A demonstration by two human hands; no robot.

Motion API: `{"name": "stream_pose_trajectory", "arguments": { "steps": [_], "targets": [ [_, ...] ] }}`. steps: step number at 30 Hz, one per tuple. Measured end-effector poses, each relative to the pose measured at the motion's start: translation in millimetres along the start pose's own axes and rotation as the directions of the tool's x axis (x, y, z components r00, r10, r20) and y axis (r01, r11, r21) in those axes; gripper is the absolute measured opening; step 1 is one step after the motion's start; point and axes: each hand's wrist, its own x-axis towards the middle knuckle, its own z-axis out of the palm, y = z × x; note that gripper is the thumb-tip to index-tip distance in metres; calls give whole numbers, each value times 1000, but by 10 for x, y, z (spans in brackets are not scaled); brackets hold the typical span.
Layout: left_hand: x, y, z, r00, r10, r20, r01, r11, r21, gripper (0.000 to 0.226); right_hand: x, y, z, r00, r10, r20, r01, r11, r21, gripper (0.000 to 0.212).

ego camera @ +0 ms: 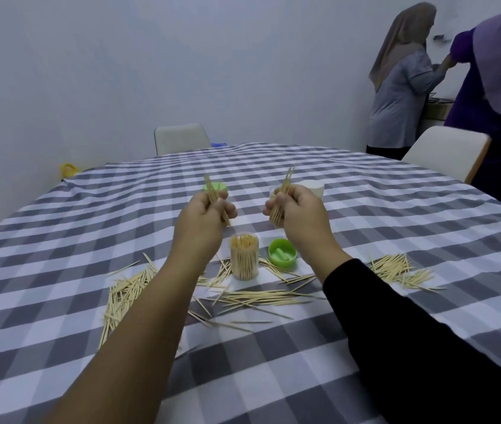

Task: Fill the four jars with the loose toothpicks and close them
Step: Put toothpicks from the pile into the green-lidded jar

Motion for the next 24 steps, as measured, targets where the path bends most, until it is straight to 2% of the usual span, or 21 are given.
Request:
{"name": "stream_pose_trajectory", "arguments": {
  "steps": [2, 3, 7, 11, 16, 24],
  "targets": [
    [36, -60, 7, 999, -43, -33, 38, 989, -142, 22, -8, 20, 109, 1000, -6, -28, 7, 999, 41, 23],
    [43, -116, 11, 998, -35, -43, 28, 988, -153, 21, -33, 51, 154, 999, -15, -33, 16, 999, 49, 23],
    [44, -305, 38, 997, 40, -63, -45, 996, -71, 17, -127, 197, 241, 999, -41, -4, 41, 999, 20, 20],
    [17, -399, 89, 996, 85, -13, -85, 996, 1, 18, -196, 259, 234, 998, -15, 53, 19, 998, -68, 14],
    [16, -467, 116, 997, 60, 38, -64, 994, 94, 17, -232, 280, 268, 993, 40, 111, -24, 989, -144, 10],
    [21, -473, 50, 995, 30, 95, -46, 984, 172, 16, -230, 319, 258, 989, 78, 129, -44, 967, -251, 15]
  ]
}}
